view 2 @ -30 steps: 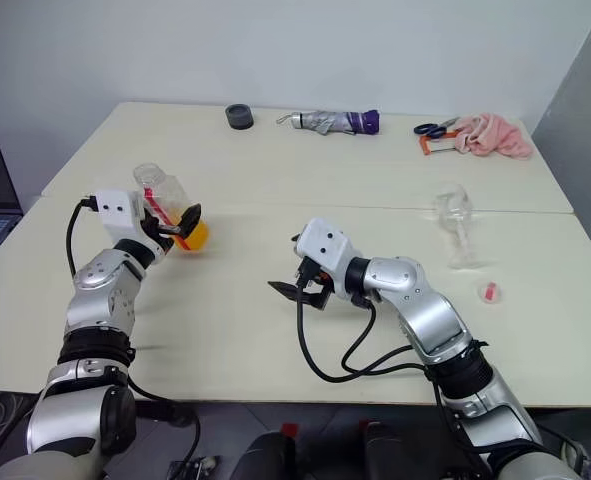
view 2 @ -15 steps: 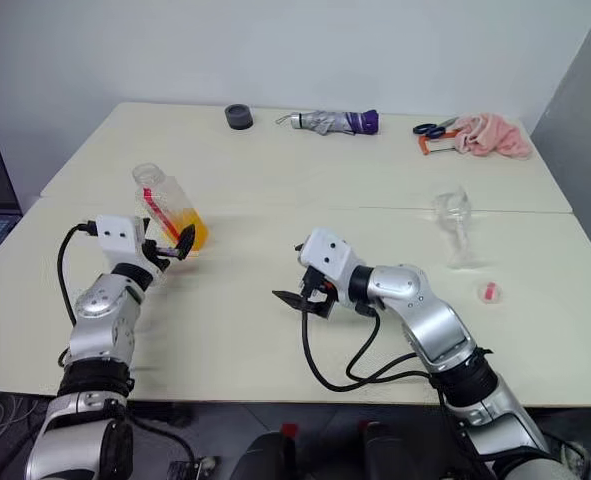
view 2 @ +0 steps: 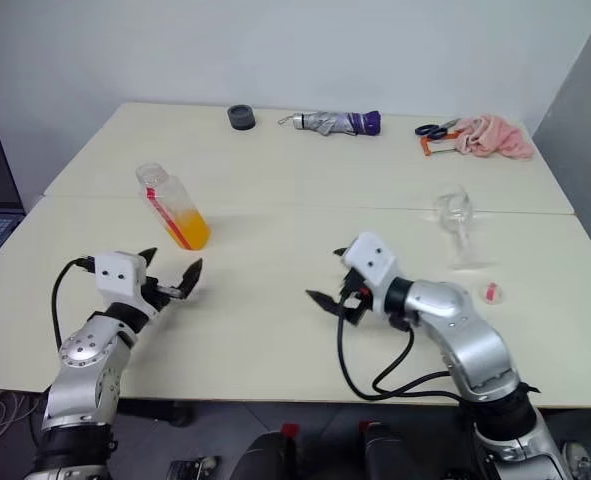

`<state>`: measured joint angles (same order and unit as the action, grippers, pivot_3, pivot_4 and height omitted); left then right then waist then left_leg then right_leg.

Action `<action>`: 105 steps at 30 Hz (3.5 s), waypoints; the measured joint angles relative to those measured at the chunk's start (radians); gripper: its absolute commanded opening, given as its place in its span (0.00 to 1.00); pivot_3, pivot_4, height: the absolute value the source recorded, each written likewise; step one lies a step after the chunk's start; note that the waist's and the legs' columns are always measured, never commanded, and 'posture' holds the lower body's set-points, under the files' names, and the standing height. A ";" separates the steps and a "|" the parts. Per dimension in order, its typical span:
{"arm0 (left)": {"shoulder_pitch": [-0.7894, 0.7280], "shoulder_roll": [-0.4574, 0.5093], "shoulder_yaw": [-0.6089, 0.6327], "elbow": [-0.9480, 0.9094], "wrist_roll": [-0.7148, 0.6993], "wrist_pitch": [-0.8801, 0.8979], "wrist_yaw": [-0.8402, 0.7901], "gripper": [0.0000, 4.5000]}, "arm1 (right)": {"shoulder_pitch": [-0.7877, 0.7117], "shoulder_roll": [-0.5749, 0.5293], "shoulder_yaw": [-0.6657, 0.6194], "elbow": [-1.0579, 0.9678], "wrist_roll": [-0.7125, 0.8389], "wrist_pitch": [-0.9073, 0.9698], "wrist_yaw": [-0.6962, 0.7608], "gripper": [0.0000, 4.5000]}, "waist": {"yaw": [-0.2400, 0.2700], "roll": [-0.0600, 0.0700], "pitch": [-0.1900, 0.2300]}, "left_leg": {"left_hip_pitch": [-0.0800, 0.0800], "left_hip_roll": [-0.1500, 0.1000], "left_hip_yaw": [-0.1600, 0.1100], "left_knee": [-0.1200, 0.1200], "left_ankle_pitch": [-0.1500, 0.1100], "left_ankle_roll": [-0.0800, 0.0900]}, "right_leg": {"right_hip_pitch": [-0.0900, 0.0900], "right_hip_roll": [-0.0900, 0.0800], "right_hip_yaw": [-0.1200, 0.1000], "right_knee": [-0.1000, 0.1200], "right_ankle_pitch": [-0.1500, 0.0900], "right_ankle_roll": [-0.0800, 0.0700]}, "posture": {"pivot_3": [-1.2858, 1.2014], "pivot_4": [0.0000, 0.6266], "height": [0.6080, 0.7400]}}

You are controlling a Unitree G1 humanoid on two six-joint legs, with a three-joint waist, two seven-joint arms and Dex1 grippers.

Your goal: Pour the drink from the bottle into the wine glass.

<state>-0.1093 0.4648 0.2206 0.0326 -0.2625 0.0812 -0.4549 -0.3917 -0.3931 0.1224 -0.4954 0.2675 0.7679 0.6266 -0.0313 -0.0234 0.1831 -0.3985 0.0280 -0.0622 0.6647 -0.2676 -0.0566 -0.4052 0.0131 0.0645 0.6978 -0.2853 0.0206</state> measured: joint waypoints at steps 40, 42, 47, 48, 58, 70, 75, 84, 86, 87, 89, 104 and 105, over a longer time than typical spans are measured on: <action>-0.330 0.074 -0.322 0.135 -0.059 -0.088 -0.756 1.00 | -0.881 -0.235 0.119 1.722 -0.361 -0.052 0.206 0.96 | -0.015 0.004 0.002 | -0.001 -0.003 0.009 -0.003 -0.001 0.001 | -0.004 0.003 0.006 -0.002 0.000 0.000 | 0.52 0.24 1.00; -0.331 0.062 -0.324 0.135 -0.051 -0.090 -0.754 1.00 | -0.892 -0.234 0.129 1.745 -0.385 -0.082 0.224 0.87 | -0.017 0.004 0.002 | -0.001 -0.003 0.009 -0.003 -0.001 0.001 | -0.004 0.003 0.006 -0.001 0.000 0.000 | 0.52 0.24 1.00; -0.331 0.055 -0.334 0.132 -0.040 -0.091 -0.742 1.00 | -0.918 -0.228 0.141 1.782 -0.435 -0.121 0.293 0.48 | -0.023 0.005 0.003 | -0.001 -0.003 0.009 -0.003 -0.001 0.001 | -0.004 0.003 0.006 -0.001 0.000 0.000 | 0.52 0.24 1.00; -0.331 0.054 -0.334 0.130 -0.038 -0.092 -0.736 1.00 | -0.921 -0.228 0.146 1.784 -0.445 -0.126 0.303 0.40 | -0.024 0.005 0.003 | 0.000 -0.003 0.009 -0.003 -0.001 0.001 | -0.004 0.003 0.006 -0.001 0.000 0.000 | 0.52 0.24 1.00; -0.331 0.046 -0.339 0.102 -0.025 -0.086 -0.712 1.00 | -0.926 -0.219 0.155 1.786 -0.510 -0.173 0.362 0.02 | -0.025 0.005 0.003 | 0.000 -0.002 0.009 -0.002 -0.001 0.001 | -0.004 0.003 0.006 0.000 0.000 0.000 | 0.52 0.24 1.00; -0.310 0.080 -0.299 -0.020 -0.066 0.069 -0.647 1.00 | -0.925 -0.087 -0.037 1.671 -0.343 -0.007 0.321 0.02 | -0.040 0.006 0.004 | 0.000 -0.001 0.008 -0.003 -0.001 0.001 | -0.005 0.003 0.006 0.001 0.000 -0.001 | 0.52 0.24 1.00; -0.275 0.118 -0.251 -0.042 -0.088 0.117 -0.622 1.00 | -0.814 -0.004 -0.157 1.421 -0.252 -0.074 0.170 0.02 | -0.036 0.007 0.004 | -0.002 0.000 0.006 -0.002 -0.001 0.001 | -0.004 0.002 0.005 0.000 0.000 0.000 | 0.52 0.24 1.00; -0.241 0.151 -0.214 -0.063 -0.091 0.152 -0.597 1.00 | -0.543 0.200 -0.197 1.201 -0.248 -0.406 -0.192 0.02 | -0.027 0.007 0.004 | -0.001 -0.001 0.008 -0.002 -0.001 0.001 | -0.005 0.001 0.006 0.001 0.000 0.000 | 0.52 0.24 1.00; -0.240 0.153 -0.214 -0.068 -0.091 0.155 -0.599 1.00 | -0.504 0.219 -0.184 1.144 -0.249 -0.415 -0.224 0.02 | -0.027 0.006 0.004 | -0.001 0.000 0.007 -0.002 -0.001 0.001 | -0.004 0.002 0.006 0.001 0.000 0.000 | 0.52 0.24 1.00; -0.240 0.158 -0.214 -0.070 -0.092 0.157 -0.601 1.00 | -0.483 0.227 -0.178 1.115 -0.249 -0.415 -0.237 0.02 | -0.027 0.006 0.004 | -0.001 0.000 0.007 -0.002 -0.001 0.001 | -0.004 0.002 0.006 0.001 0.000 0.000 | 0.52 0.24 1.00; -0.240 0.168 -0.212 -0.072 -0.094 0.159 -0.604 1.00 | -0.441 0.244 -0.178 1.050 -0.244 -0.402 -0.261 0.02 | -0.027 0.006 0.004 | -0.001 0.000 0.007 -0.002 -0.001 0.001 | -0.004 0.002 0.006 0.001 0.000 0.000 | 0.52 0.24 1.00; -0.203 0.199 -0.211 -0.072 -0.098 0.172 -0.628 1.00 | -0.098 0.275 -0.149 0.613 -0.199 -0.270 -0.316 0.02 | -0.024 -0.001 -0.008 | 0.003 -0.001 0.006 -0.002 -0.001 0.001 | 0.001 0.003 0.005 0.000 0.000 0.000 | 0.52 0.24 1.00; -0.202 0.201 -0.210 -0.072 -0.098 0.172 -0.628 1.00 | -0.070 0.273 -0.138 0.591 -0.201 -0.270 -0.317 0.02 | -0.024 -0.002 -0.009 | 0.004 -0.001 0.006 -0.002 -0.001 0.001 | 0.001 0.003 0.005 0.000 0.000 0.000 | 0.52 0.24 1.00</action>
<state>-0.3108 0.6661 0.0102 -0.0396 -0.3608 0.2534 -1.0830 -0.4620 -0.1203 -0.0155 0.0951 0.0669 0.4978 0.3097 -0.0555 -0.0256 0.1736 -0.3945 0.0273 -0.0561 0.6622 -0.2683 -0.0553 -0.4042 0.0165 0.0694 0.6975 -0.2855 0.0204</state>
